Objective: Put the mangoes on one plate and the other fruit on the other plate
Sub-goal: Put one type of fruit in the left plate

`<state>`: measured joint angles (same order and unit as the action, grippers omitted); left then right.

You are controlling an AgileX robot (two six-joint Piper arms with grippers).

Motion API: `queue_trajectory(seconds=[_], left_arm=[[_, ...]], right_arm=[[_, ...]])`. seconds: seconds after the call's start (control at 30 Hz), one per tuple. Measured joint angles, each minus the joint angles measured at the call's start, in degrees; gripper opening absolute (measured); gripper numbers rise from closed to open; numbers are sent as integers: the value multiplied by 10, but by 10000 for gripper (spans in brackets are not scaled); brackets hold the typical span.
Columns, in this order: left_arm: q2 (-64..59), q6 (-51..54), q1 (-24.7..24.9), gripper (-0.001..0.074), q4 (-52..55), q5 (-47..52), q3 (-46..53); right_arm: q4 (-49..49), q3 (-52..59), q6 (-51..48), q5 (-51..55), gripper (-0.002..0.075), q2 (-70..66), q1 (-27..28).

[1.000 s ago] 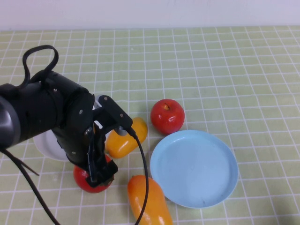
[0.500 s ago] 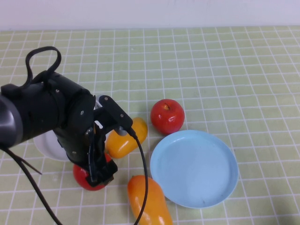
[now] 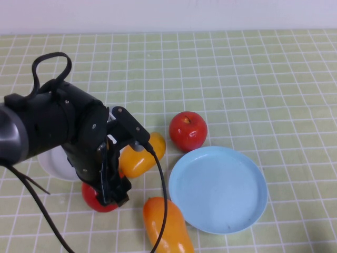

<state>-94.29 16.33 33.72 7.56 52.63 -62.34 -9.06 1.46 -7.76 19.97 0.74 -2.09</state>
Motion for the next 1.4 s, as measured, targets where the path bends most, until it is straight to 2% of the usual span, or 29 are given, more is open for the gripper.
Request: queue_trajectory(seconds=[0.37, 0.4, 0.47, 0.73, 0.83, 1.0, 1.2, 1.4], left_arm=[[7, -3, 0, 514, 0, 14, -1], [11, -4, 0, 504, -4, 20, -1], [27, -5, 0, 439, -13, 27, 1], [122, -7, 0, 446, -53, 36, 1], [139, -24, 0, 446, -17, 35, 1], [132, -110, -1, 446, 111, 0, 2], [89, -163, -54, 445, 136, -60, 2], [44, -169, -110, 444, 89, -64, 2]], right_arm=[[0, 0, 0, 0, -16, 0, 0], [0, 0, 0, 0, -15, 0, 0], [0, 0, 0, 0, -15, 0, 0], [0, 0, 0, 0, -15, 0, 0], [0, 0, 0, 0, -16, 0, 0], [0, 0, 0, 0, -15, 0, 0], [0, 0, 0, 0, -15, 0, 0], [0, 0, 0, 0, -15, 0, 0]])
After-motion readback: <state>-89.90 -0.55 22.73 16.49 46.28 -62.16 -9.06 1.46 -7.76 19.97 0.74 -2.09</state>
